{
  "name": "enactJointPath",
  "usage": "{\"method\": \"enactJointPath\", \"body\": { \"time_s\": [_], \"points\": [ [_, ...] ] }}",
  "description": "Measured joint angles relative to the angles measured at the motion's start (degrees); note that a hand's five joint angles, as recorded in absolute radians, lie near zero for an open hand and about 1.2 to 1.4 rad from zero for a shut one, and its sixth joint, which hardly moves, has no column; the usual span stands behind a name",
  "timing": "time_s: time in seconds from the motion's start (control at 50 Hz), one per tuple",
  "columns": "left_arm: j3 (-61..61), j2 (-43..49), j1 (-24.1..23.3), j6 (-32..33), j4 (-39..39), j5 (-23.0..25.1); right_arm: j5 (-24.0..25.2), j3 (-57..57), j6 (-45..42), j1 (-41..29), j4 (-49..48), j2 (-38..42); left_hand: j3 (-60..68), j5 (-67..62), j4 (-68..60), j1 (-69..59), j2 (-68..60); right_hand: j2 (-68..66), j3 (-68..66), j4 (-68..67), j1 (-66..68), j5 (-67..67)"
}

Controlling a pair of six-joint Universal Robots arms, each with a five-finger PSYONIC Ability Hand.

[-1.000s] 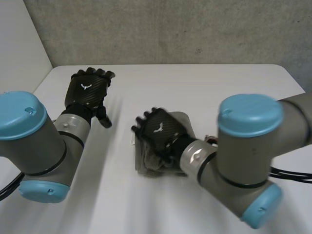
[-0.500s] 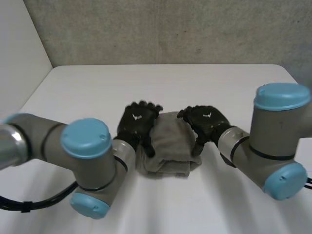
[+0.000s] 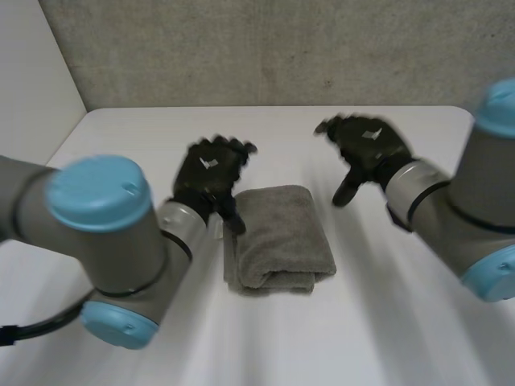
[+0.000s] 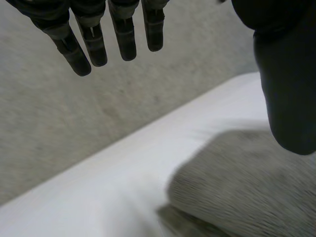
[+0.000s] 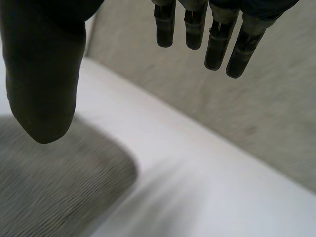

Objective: Fold the towel.

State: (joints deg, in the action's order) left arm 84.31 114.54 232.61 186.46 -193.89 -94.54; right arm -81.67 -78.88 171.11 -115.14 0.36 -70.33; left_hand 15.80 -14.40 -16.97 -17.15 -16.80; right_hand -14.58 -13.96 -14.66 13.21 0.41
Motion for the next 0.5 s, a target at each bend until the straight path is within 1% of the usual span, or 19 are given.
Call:
{"method": "enactJointPath", "body": {
  "time_s": [0.08, 0.14, 0.22, 0.36, 0.48, 0.5],
  "points": [
    [0.15, -4.48, 2.05, 0.45, 2.46, -1.09, -3.27, -0.49, 1.71, 0.87, 0.44, -4.19, -0.3, 0.32, 0.35, 0.28, 0.63, 0.0, 0.0, 0.0, 0.0, 0.0],
    [0.39, -8.55, 4.87, 0.8, 5.26, -2.29, -6.35, -1.49, 2.69, 1.64, 1.05, -7.61, -0.54, 0.48, 0.34, 0.35, 0.8, 0.0, 0.0, 0.0, 0.0, 0.0],
    [1.56, -12.42, 7.6, 0.78, 8.05, -3.07, -8.42, -3.08, 2.97, 2.4, 1.7, -10.83, -0.54, 0.48, 0.34, 0.45, 0.81, 0.0, 0.0, 0.0, 0.0, 0.0],
    [5.7, -17.79, 9.69, 0.45, 9.46, -3.09, -9.05, -5.2, 2.79, 3.59, 1.91, -13.74, -0.61, 0.6, 0.34, 0.51, 0.81, 0.0, 0.0, 0.0, -0.01, 0.0],
    [8.01, -20.21, 10.4, 0.31, 9.01, -2.85, -8.93, -5.68, 2.69, 3.92, 1.9, -14.14, -0.18, 0.5, -0.14, 0.18, 0.29, 0.0, 0.0, 0.0, 0.07, 0.0],
    [8.08, -20.3, 10.42, 0.31, 8.98, -2.85, -8.92, -5.68, 2.69, 3.91, 1.9, -14.14, 4.52, -4.72, -4.09, -3.61, -3.86, 0.0, 0.0, 0.0, 0.09, 0.0]
  ]
}}
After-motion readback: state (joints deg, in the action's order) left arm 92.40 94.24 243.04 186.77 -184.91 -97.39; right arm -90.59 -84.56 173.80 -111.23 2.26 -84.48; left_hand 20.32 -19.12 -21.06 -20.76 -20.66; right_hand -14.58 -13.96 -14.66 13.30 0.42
